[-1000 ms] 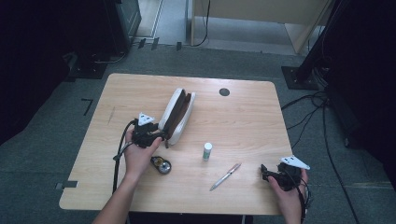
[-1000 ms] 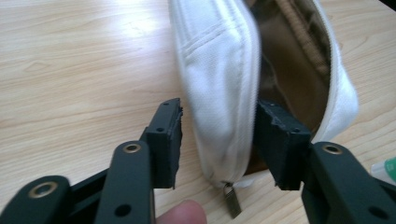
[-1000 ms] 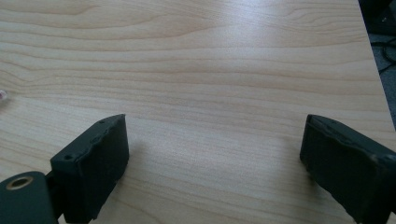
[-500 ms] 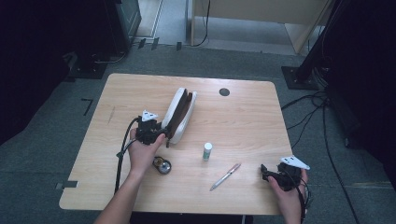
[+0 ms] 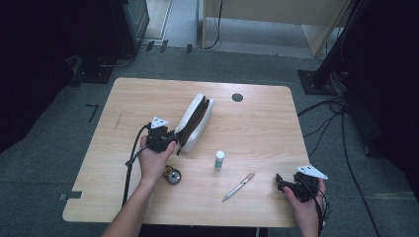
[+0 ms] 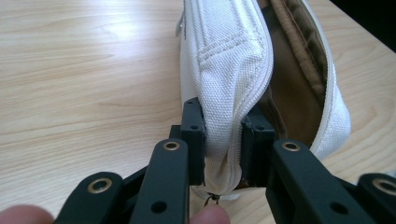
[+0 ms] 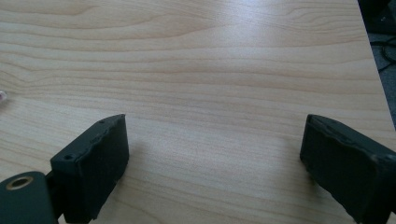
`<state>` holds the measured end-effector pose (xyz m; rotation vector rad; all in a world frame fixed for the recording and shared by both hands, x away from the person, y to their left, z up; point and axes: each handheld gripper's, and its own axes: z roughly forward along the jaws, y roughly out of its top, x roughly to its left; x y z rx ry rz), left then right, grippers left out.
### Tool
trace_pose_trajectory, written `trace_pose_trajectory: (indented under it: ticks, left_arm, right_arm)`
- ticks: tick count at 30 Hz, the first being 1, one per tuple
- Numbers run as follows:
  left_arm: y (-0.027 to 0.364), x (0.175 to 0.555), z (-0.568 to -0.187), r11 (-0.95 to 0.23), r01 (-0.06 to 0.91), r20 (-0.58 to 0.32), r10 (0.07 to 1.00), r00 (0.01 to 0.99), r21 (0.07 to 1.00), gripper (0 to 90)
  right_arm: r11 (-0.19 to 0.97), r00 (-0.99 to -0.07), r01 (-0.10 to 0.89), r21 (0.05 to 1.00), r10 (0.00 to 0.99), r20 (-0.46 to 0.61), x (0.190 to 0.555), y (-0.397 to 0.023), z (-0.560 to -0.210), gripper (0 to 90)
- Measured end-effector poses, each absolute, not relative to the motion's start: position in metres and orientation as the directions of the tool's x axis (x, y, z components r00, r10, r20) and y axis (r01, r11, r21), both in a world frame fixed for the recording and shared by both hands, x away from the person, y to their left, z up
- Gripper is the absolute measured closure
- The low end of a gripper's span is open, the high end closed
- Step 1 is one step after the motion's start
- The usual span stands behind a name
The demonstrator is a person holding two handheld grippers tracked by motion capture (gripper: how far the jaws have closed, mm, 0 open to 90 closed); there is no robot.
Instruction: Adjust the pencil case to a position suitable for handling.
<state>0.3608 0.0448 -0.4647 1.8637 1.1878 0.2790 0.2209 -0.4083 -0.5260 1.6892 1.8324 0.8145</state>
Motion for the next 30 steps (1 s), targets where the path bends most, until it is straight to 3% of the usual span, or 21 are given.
trace_pose_trajectory:
  ticks: [9,12,26,30]
  left_arm:
    - [0.043,0.361,-0.465,-0.210,0.599,-0.255,0.761,0.597,0.773,77.0]
    - [0.043,0.361,-0.465,-0.198,0.602,-0.257,0.771,0.583,0.773,71.7]
    - [0.065,0.346,-0.449,-0.146,0.571,-0.246,0.796,0.553,0.808,18.3]
    - [0.077,0.337,-0.447,-0.150,0.555,-0.240,0.788,0.568,0.818,9.1]
  right_arm:
    - [0.045,-0.093,0.687,0.725,0.995,0.027,0.221,-0.408,-0.526,7.5]
    - [0.044,-0.093,0.687,0.726,0.995,0.027,0.221,-0.408,-0.526,7.5]
    - [0.044,-0.092,0.687,0.726,0.995,0.027,0.221,-0.408,-0.526,7.5]
    - [0.043,-0.092,0.687,0.726,0.995,0.028,0.221,-0.408,-0.526,7.5]
